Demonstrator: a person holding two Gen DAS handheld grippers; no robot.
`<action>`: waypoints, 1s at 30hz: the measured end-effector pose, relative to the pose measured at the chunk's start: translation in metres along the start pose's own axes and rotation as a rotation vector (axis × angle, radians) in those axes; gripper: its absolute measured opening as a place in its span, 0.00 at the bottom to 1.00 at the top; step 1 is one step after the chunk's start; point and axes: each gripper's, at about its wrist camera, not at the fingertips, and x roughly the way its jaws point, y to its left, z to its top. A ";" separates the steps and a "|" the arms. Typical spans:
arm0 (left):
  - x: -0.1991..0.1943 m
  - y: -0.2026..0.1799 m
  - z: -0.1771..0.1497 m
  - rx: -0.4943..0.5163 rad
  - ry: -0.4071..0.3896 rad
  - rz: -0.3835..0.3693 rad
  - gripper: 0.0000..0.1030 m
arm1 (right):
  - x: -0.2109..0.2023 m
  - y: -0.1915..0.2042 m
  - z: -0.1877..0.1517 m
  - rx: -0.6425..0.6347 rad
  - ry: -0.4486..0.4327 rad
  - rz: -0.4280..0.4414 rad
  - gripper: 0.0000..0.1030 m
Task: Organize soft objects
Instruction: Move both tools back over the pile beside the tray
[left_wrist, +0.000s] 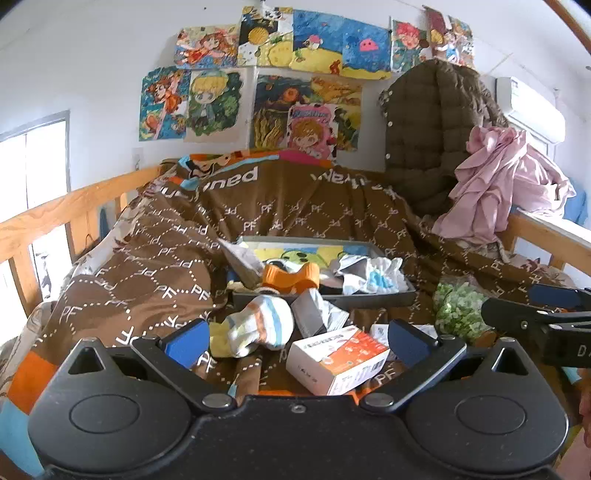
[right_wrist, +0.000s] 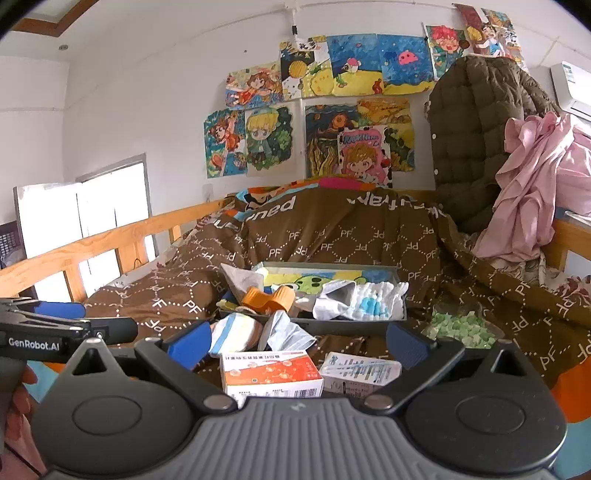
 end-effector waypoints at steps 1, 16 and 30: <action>0.001 0.001 0.000 -0.001 0.007 0.005 0.99 | 0.001 0.000 -0.001 -0.002 0.005 0.002 1.00; 0.020 0.012 -0.004 -0.062 0.097 0.057 0.99 | 0.015 0.002 -0.010 -0.023 0.070 0.014 1.00; 0.024 0.013 -0.004 -0.081 0.122 0.074 0.99 | 0.028 -0.001 -0.015 -0.013 0.132 0.004 1.00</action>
